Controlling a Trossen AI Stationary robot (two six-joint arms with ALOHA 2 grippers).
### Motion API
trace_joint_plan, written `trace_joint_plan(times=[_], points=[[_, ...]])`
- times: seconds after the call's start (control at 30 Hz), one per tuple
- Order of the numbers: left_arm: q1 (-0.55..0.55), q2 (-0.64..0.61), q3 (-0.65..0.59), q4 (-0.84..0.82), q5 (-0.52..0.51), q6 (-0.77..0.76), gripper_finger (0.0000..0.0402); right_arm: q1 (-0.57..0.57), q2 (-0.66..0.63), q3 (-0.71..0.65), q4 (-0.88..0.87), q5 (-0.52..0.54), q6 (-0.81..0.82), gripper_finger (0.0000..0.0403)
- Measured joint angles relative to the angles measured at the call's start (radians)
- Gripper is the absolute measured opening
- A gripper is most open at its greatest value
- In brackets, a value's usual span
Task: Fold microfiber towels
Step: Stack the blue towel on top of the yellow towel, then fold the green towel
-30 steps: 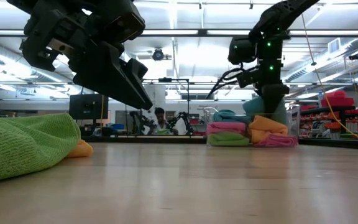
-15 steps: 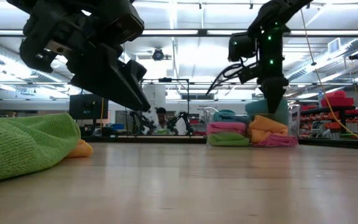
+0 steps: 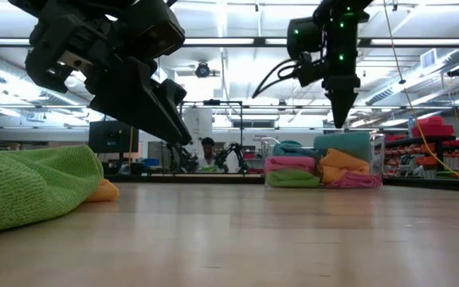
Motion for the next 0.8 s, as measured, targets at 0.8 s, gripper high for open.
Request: trace_joint_plan(times=[0.8], points=[[-0.013, -0.007, 0.000, -0.010, 0.000, -0.022, 0.0107, -0.141, -0.049, -0.100, 0.153, -0.187, -0.033, 0.0273]])
